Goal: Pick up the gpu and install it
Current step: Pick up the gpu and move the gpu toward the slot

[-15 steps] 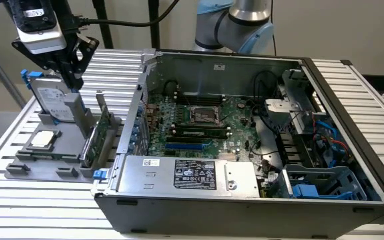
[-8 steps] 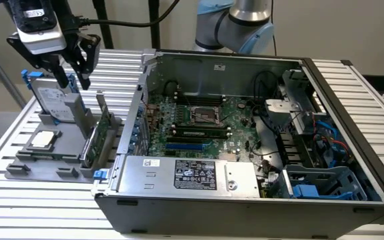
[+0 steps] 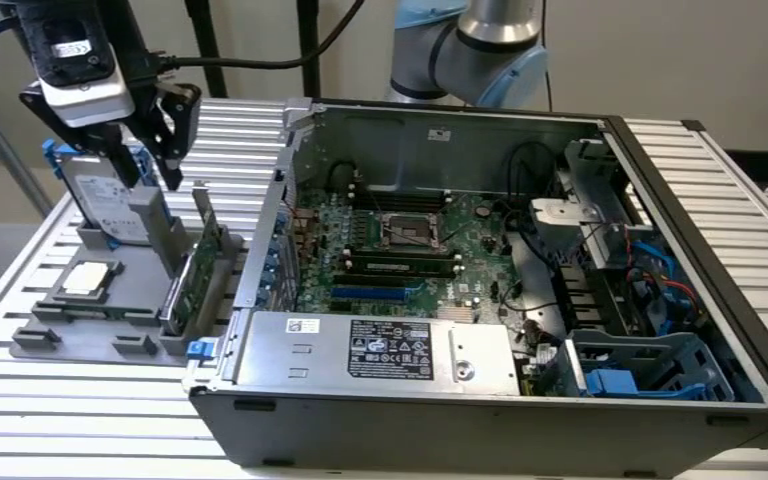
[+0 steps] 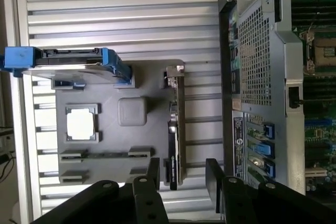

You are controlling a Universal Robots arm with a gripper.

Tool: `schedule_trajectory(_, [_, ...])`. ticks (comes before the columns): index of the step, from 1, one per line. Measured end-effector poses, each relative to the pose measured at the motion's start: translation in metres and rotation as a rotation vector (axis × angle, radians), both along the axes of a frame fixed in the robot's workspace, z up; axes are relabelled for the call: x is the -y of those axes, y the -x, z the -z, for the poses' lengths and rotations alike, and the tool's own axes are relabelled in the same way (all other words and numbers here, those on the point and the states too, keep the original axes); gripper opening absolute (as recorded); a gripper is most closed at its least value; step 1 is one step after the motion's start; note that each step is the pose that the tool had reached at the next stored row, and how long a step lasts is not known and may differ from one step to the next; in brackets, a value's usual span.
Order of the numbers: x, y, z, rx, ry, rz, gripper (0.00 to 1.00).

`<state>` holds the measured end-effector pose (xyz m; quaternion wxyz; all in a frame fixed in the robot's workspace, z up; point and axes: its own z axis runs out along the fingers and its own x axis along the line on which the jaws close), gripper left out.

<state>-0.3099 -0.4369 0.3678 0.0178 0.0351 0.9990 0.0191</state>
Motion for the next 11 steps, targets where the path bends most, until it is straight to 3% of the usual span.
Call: schedule_trajectory(11, [0.0000, 0.003, 0.0202, 0.0096, 0.0000, 0.000, 1.00])
